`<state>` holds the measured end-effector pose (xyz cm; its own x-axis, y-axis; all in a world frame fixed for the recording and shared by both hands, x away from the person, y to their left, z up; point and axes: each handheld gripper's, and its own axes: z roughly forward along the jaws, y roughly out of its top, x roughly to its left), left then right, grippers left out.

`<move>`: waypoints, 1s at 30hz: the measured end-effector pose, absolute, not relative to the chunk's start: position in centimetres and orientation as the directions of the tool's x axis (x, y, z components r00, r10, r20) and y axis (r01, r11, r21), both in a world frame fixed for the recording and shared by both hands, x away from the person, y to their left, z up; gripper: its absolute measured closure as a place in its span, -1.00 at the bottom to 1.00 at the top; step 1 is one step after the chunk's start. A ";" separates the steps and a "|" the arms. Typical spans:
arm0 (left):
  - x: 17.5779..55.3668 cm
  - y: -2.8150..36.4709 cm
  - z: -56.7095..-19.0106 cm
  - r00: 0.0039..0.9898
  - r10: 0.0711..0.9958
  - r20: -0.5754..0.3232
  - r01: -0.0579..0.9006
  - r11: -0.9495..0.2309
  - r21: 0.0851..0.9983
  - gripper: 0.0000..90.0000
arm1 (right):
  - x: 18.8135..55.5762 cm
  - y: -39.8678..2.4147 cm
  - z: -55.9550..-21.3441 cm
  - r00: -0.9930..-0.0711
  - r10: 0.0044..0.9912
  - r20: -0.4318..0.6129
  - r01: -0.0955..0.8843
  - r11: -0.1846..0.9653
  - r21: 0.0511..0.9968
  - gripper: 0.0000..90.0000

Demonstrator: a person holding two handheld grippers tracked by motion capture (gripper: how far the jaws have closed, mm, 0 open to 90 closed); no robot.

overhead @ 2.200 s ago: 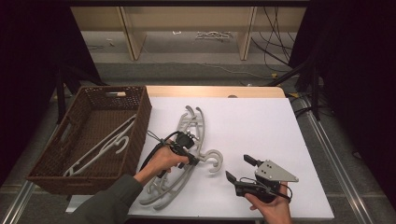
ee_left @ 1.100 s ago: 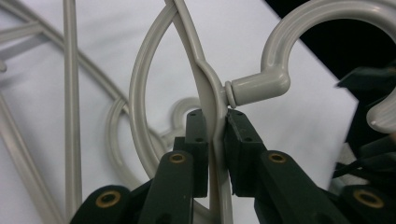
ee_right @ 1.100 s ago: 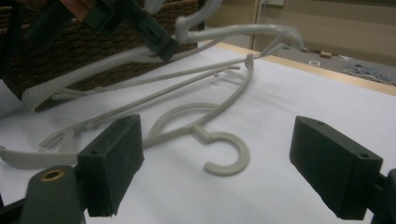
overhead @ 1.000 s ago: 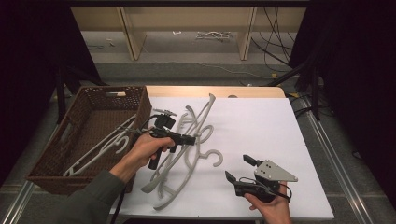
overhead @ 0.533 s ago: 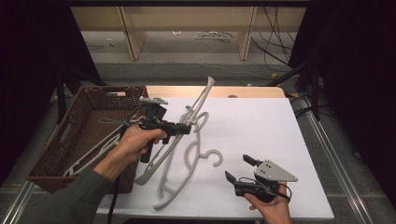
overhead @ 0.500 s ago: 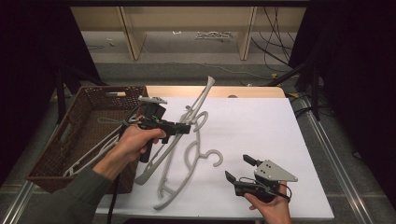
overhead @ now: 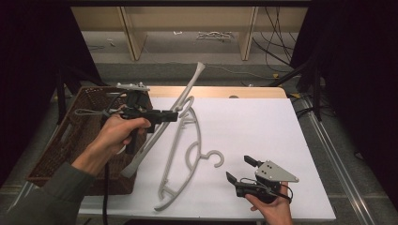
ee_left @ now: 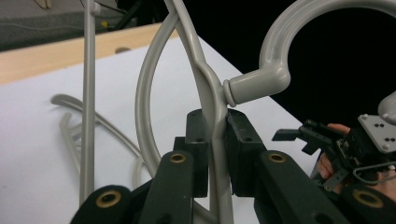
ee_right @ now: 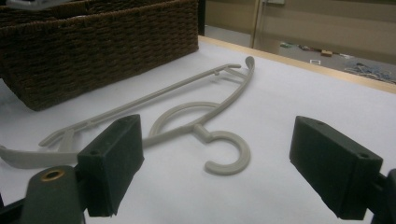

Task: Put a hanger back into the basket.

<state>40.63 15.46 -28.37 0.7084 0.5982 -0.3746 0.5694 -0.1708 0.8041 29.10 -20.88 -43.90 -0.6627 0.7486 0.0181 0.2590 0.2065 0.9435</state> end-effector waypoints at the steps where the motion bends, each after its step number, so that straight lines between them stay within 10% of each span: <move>1: 40.6 15.8 -28.1 0.708 0.602 -0.368 0.562 -0.165 0.811 0.79 | 29.1 -20.9 -43.9 -0.662 0.749 0.018 0.260 0.207 0.943 -0.59; 30: 43.0 26.8 -30.5 0.617 0.767 -0.175 0.512 -0.222 0.830 0.79 | 29.3 -20.6 -44.1 -0.670 0.742 0.030 0.265 0.201 0.943 -0.59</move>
